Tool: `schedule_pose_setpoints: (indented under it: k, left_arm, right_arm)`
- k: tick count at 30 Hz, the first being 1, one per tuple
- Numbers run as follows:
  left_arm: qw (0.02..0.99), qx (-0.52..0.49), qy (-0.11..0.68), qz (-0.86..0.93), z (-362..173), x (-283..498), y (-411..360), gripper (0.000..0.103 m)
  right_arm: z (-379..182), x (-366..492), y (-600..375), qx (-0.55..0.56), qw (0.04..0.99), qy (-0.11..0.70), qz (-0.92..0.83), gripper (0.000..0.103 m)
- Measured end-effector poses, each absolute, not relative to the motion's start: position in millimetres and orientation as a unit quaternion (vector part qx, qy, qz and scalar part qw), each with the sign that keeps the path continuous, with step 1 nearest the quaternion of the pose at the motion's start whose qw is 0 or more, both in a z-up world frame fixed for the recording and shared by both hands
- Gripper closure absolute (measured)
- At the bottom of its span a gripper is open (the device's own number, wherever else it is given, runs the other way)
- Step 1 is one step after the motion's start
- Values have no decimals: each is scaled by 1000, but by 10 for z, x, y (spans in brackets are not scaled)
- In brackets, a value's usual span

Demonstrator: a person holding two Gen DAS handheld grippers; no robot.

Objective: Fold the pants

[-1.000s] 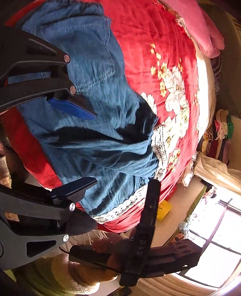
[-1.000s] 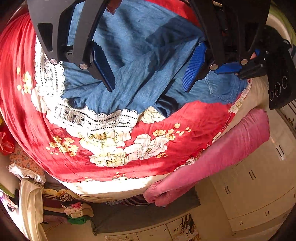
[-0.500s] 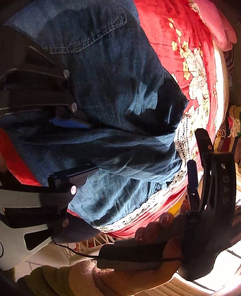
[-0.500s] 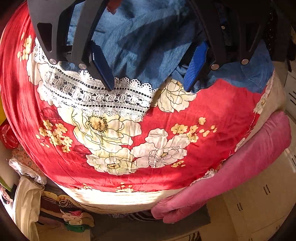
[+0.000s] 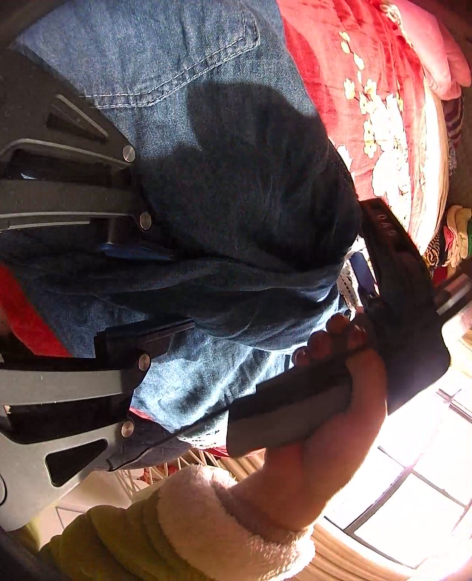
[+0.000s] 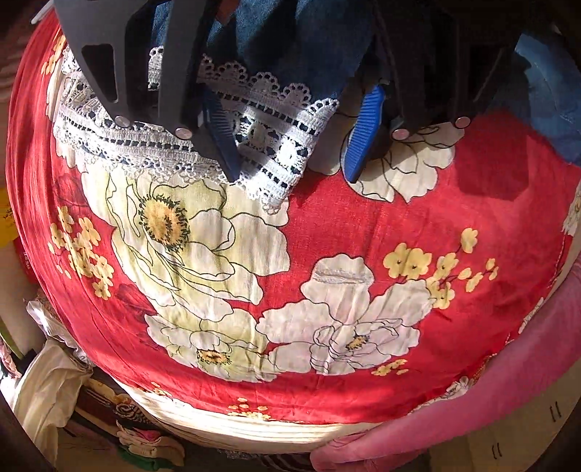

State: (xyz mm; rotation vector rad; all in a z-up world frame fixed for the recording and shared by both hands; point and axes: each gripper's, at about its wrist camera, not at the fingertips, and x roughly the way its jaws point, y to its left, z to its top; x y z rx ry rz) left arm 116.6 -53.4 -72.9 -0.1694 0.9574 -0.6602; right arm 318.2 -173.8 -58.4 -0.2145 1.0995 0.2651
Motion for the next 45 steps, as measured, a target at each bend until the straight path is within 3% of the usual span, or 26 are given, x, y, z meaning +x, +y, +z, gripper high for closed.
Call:
schedule_pose_setpoints:
  k: [1,3,23,26,36,45]
  left_arm:
    - [832,-82,451,-312,-726,1160,-516,83]
    - [833,-83,450,-312,-723,1159,-490,84]
    - [858,-21,405,-315,-538,1042,-677,90]
    - [859,-4,401,-318,-496,1000,-701,102]
    - [855,38,399,-328,-488,760,-865,102]
    - [850,73,417,-314,-650,711,-1006,102]
  right_arm:
    - [-569,3178,-1768,-101,843,513,128,72]
    - [-498,3158,-1889,-68,848,507,140,94]
    - [678,1864,-3540,143,912,359,136,94]
    - [650,1592,-3738,156,913,356,126,94]
    - [143,721,-4171,186,896,392,95,94]
    - [-400,528,-4296,198,873,437,80,94]
